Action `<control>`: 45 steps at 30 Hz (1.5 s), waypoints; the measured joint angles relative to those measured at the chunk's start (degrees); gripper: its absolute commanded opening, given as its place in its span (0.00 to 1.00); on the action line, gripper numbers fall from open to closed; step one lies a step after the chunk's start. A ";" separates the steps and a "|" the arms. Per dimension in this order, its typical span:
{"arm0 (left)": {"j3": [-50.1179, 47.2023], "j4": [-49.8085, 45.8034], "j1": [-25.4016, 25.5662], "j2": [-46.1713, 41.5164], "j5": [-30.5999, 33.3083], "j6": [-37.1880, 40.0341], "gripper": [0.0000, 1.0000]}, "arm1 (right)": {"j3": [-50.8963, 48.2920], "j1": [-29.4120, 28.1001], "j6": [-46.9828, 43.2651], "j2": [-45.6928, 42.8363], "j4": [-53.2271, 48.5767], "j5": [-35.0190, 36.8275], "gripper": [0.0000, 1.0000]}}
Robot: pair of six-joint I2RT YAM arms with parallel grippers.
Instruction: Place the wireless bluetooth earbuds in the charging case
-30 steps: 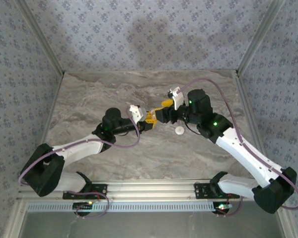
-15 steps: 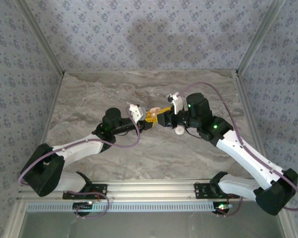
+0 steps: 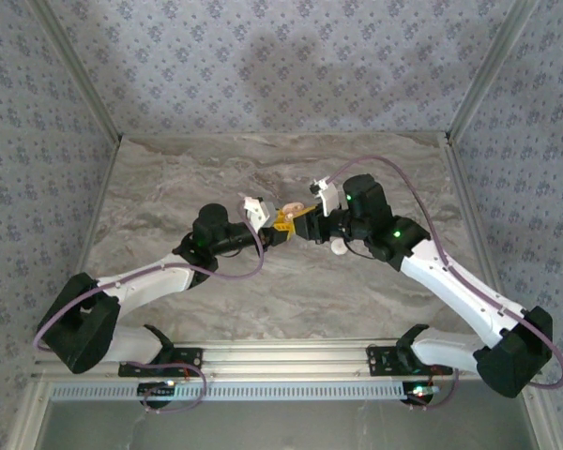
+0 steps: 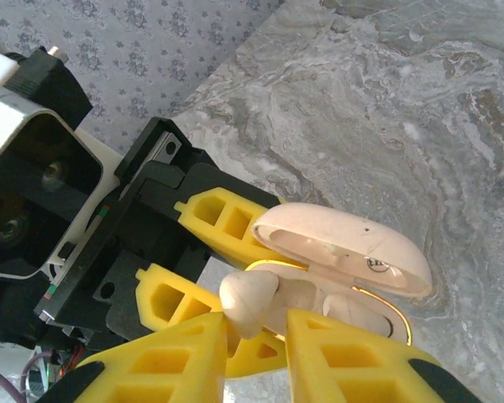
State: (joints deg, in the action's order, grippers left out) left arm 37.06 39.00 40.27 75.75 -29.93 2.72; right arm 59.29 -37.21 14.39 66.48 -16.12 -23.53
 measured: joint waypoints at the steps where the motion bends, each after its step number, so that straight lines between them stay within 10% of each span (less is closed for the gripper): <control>1: 0.00 -0.04 0.00 0.00 0.02 0.00 0.17 | 0.00 0.11 -0.07 0.00 0.00 0.00 0.24; 45: 0.00 -0.68 -0.02 0.00 1.29 0.04 0.17 | 4.72 1.99 -6.36 2.86 -5.62 -1.07 0.22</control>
State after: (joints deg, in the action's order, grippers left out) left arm 37.06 38.33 40.25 75.75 -28.64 2.76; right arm 64.01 -35.22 8.03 69.34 -21.74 -24.60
